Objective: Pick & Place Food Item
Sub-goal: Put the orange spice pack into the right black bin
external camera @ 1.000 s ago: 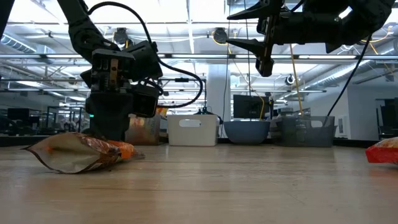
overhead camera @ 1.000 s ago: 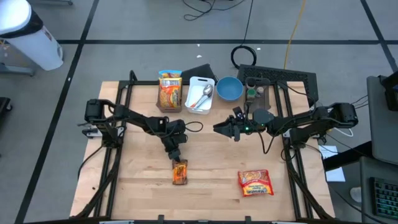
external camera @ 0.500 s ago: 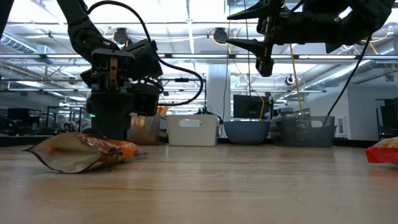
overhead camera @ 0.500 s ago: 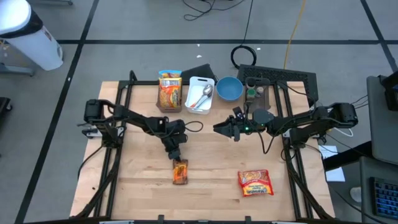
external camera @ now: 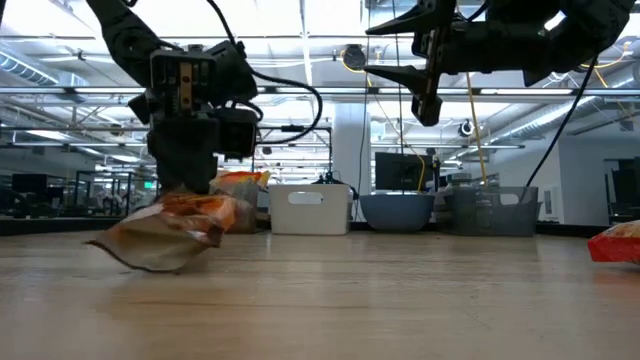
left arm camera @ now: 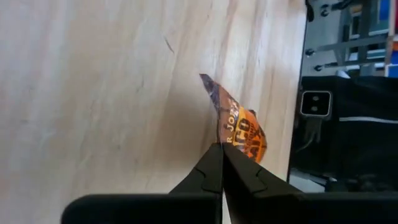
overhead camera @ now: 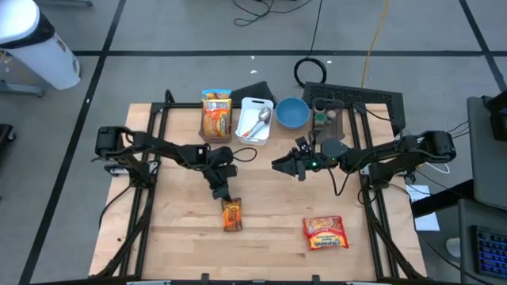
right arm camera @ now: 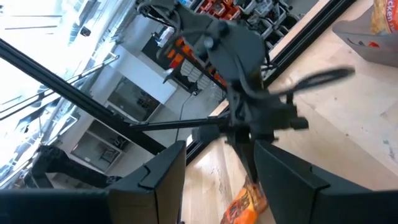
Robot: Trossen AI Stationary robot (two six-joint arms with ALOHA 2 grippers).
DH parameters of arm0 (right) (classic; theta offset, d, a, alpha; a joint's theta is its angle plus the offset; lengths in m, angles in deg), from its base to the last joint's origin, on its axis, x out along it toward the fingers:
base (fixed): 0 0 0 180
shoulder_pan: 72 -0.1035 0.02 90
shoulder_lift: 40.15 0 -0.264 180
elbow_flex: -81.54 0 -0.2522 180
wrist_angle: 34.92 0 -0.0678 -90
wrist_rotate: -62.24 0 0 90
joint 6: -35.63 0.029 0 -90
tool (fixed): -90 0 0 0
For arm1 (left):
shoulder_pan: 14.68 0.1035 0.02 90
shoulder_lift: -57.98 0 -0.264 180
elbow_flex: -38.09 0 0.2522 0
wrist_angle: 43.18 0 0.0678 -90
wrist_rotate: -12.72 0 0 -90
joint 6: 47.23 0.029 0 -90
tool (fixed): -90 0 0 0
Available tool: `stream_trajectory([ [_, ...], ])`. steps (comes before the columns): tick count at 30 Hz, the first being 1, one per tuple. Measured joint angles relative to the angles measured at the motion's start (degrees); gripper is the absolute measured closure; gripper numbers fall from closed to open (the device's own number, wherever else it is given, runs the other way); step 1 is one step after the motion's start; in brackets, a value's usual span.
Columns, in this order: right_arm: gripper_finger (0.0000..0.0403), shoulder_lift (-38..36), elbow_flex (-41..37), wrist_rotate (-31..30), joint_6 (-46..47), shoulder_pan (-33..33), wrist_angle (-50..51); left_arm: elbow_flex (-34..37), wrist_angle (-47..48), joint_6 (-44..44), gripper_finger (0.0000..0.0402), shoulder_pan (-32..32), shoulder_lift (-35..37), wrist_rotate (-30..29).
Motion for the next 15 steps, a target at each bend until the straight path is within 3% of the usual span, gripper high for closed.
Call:
stream_trajectory([
  [15, 0.022, 0.0, 0.0, 0.1, 0.0, 0.0, 1.2, -0.1, 12.3, 4.2, 0.0401, 7.3, 16.3, -3.6],
])
